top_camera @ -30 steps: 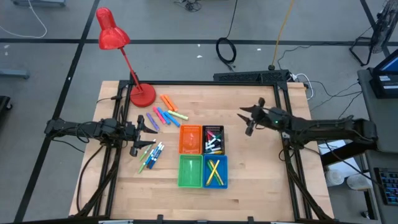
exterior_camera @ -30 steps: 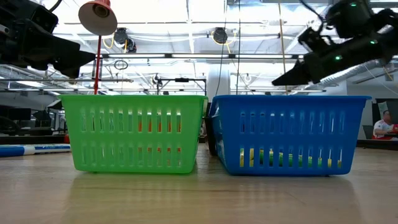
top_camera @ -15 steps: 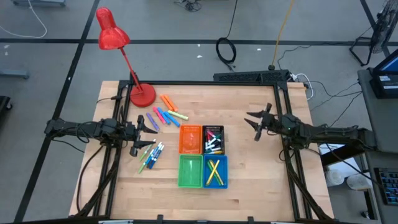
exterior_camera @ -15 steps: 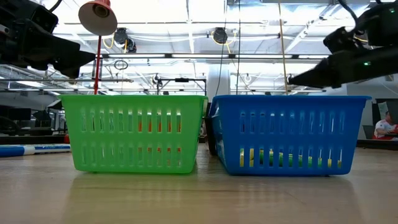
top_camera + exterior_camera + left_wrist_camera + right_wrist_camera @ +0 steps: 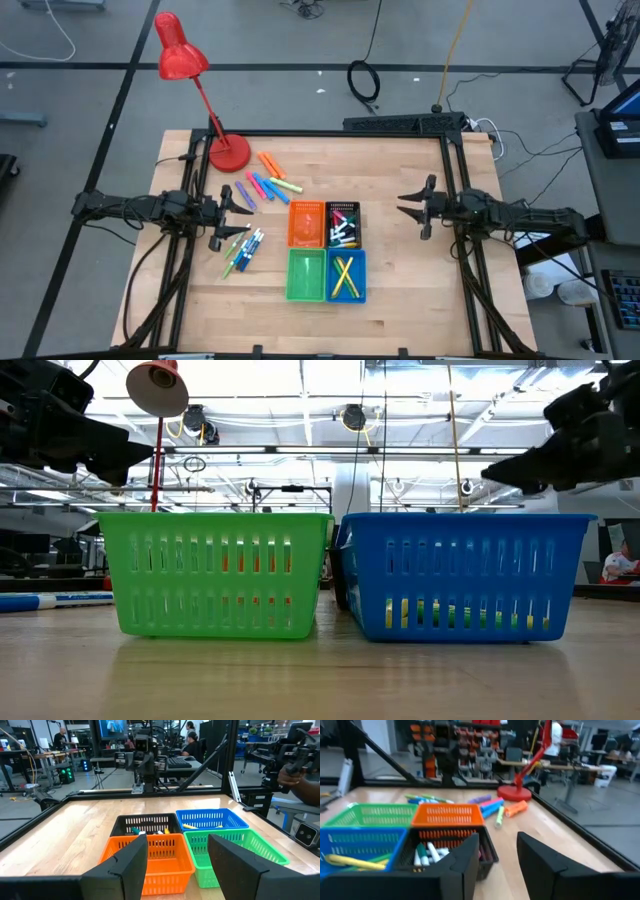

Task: Pick & Place Markers
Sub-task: Put the left green marker pen into the green basket

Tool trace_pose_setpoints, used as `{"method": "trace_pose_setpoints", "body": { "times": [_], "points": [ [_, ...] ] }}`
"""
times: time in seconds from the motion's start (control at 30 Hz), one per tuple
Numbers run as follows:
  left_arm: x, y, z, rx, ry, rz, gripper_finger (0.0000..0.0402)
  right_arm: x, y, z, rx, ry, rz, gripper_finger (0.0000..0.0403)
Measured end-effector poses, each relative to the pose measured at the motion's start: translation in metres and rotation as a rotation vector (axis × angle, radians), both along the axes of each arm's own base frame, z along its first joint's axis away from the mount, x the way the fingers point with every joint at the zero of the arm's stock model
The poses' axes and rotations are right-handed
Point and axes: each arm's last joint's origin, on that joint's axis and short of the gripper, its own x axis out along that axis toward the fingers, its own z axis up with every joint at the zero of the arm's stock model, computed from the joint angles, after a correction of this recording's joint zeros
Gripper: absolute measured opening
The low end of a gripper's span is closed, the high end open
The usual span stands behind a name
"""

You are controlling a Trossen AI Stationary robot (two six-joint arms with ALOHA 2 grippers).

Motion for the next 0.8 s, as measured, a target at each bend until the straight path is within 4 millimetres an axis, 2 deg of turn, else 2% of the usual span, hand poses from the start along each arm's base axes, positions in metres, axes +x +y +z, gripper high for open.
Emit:
{"method": "trace_pose_setpoints", "body": {
  "times": [0.13, 0.37, 0.67, 0.8],
  "points": [
    [0.0000, 0.0000, 0.0001, 0.000, -0.001, 0.000, 0.0212, -0.0016, 0.0009, 0.0013, -0.002, -0.018, 0.021, 0.0087],
    [0.0000, 0.0000, 0.0000, 0.000, 0.000, 0.000, 0.0212, -0.0016, 0.0023, 0.0004, -0.012, -0.008, 0.069, 0.0006],
    [0.0000, 0.0000, 0.0000, 0.000, 0.000, 0.000, 0.0212, -0.0013, 0.0021, 0.0018, 0.004, -0.025, 0.063, 0.0001],
    [0.0000, 0.0000, 0.0001, 0.000, -0.001, 0.000, 0.0212, -0.0004, 0.0021, 0.0068, 0.063, -0.084, 0.062, 0.0004]
  ]
}}
